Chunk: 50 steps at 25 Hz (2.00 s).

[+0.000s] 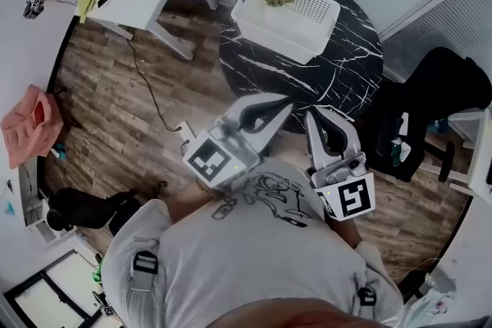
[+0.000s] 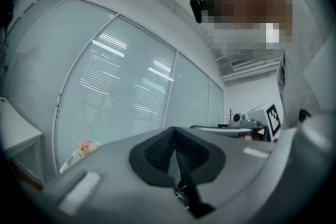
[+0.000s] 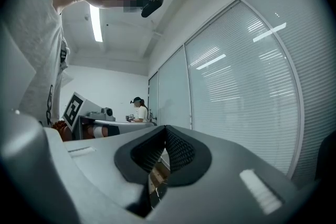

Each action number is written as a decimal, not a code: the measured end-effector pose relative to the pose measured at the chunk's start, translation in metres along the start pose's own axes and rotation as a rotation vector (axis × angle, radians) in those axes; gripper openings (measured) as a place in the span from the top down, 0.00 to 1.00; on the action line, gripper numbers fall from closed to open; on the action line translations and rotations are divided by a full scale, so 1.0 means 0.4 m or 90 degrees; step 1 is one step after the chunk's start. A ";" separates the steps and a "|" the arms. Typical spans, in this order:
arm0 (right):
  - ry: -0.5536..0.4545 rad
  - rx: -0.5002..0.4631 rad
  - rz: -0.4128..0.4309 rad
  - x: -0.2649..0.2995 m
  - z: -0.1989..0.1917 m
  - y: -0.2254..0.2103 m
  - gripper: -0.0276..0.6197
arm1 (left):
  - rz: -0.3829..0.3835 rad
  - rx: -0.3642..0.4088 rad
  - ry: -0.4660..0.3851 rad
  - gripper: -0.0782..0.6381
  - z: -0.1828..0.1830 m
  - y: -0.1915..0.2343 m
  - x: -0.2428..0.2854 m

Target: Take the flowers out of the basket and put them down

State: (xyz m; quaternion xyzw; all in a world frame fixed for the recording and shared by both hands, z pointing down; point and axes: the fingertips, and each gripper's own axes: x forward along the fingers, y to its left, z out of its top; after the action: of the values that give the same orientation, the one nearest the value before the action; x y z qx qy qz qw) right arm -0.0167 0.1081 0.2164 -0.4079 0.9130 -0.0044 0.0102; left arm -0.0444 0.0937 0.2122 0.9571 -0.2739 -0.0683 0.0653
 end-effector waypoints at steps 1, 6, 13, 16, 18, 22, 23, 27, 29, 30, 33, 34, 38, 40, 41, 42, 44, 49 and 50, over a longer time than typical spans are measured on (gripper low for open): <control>0.000 0.000 -0.002 0.034 0.003 -0.014 0.95 | -0.002 -0.001 0.002 0.89 0.007 0.035 0.009; -0.001 -0.001 -0.012 0.188 0.007 -0.078 0.95 | -0.016 0.001 0.006 0.89 0.034 0.190 0.048; -0.002 0.014 -0.022 0.354 -0.014 -0.129 0.95 | -0.024 -0.007 0.020 0.89 0.030 0.355 0.073; 0.000 0.019 -0.030 0.393 -0.024 -0.148 0.95 | -0.025 -0.011 0.023 0.89 0.024 0.400 0.083; 0.008 0.026 -0.041 0.410 -0.032 -0.164 0.95 | -0.028 -0.016 0.023 0.89 0.021 0.422 0.091; 0.015 0.016 -0.044 0.419 -0.052 -0.187 0.95 | -0.034 -0.017 0.031 0.89 0.006 0.445 0.108; 0.019 0.010 -0.043 0.417 -0.059 -0.191 0.95 | -0.034 -0.015 0.033 0.89 0.001 0.448 0.114; 0.024 0.013 -0.051 0.410 -0.075 -0.219 0.95 | -0.035 -0.018 0.036 0.89 -0.010 0.449 0.137; 0.027 0.016 -0.051 0.405 -0.085 -0.230 0.95 | -0.035 -0.018 0.036 0.89 -0.016 0.445 0.147; 0.028 0.017 -0.050 0.401 -0.089 -0.234 0.95 | -0.034 -0.017 0.037 0.89 -0.020 0.443 0.151; 0.027 0.020 -0.043 0.395 -0.103 -0.245 0.95 | -0.026 -0.010 0.041 0.89 -0.033 0.441 0.162; 0.025 0.024 -0.042 0.395 -0.105 -0.249 0.95 | -0.023 -0.010 0.042 0.89 -0.036 0.442 0.166; 0.043 0.013 -0.020 0.389 -0.125 -0.256 0.95 | -0.016 -0.018 0.041 0.89 -0.044 0.440 0.178; 0.048 0.011 -0.019 0.394 -0.131 -0.269 0.95 | -0.012 -0.013 0.048 0.89 -0.051 0.447 0.187; 0.051 0.011 -0.018 0.397 -0.137 -0.276 0.95 | -0.010 -0.009 0.051 0.89 -0.055 0.452 0.192; 0.055 0.010 -0.017 0.402 -0.145 -0.282 0.95 | -0.006 -0.005 0.056 0.89 -0.060 0.460 0.197; 0.067 0.009 -0.011 0.416 -0.169 -0.295 0.95 | 0.003 -0.003 0.067 0.89 -0.075 0.483 0.207; 0.097 0.019 0.008 0.462 -0.244 -0.334 0.92 | 0.019 0.000 0.101 0.85 -0.132 0.553 0.235; 0.103 0.022 0.009 0.472 -0.260 -0.344 0.91 | 0.022 0.001 0.112 0.84 -0.149 0.568 0.241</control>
State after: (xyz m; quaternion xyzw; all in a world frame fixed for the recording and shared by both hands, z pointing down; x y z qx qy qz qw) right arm -0.0424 -0.1245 0.3197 -0.3993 0.9135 -0.0528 -0.0568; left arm -0.0706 -0.1434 0.2986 0.9545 -0.2839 0.0177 0.0895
